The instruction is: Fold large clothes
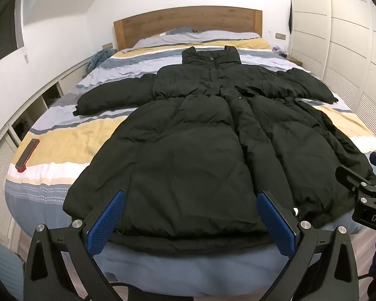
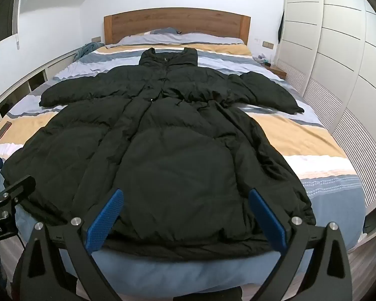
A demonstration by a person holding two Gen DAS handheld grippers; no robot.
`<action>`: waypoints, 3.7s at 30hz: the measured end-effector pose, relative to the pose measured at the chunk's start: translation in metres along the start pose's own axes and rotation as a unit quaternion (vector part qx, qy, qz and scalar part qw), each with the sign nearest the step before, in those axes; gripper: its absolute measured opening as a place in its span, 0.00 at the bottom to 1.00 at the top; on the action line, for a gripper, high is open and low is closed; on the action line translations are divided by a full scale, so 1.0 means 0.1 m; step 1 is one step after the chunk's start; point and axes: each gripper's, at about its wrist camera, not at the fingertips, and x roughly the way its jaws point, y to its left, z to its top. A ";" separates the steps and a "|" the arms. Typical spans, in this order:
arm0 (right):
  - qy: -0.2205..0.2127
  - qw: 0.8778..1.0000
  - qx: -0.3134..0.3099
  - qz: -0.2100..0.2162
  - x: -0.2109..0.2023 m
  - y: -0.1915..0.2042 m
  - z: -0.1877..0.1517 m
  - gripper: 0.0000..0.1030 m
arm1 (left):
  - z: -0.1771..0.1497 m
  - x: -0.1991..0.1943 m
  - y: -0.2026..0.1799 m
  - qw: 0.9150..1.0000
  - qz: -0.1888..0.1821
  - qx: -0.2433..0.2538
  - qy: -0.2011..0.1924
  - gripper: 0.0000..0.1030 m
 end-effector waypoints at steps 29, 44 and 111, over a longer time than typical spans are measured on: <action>0.008 1.000 -0.002 -0.010 0.06 -0.05 -0.05 0.98 | -0.03 0.03 0.05 1.000 -0.024 -0.015 0.007 1.00; 0.008 1.000 -0.003 -0.010 0.06 -0.05 -0.04 0.98 | 0.01 0.03 0.04 1.000 -0.015 -0.016 0.012 0.99; -0.101 0.994 0.029 -0.010 0.50 -0.77 2.34 0.98 | 2.85 0.31 0.61 0.990 0.059 -0.009 -0.125 1.00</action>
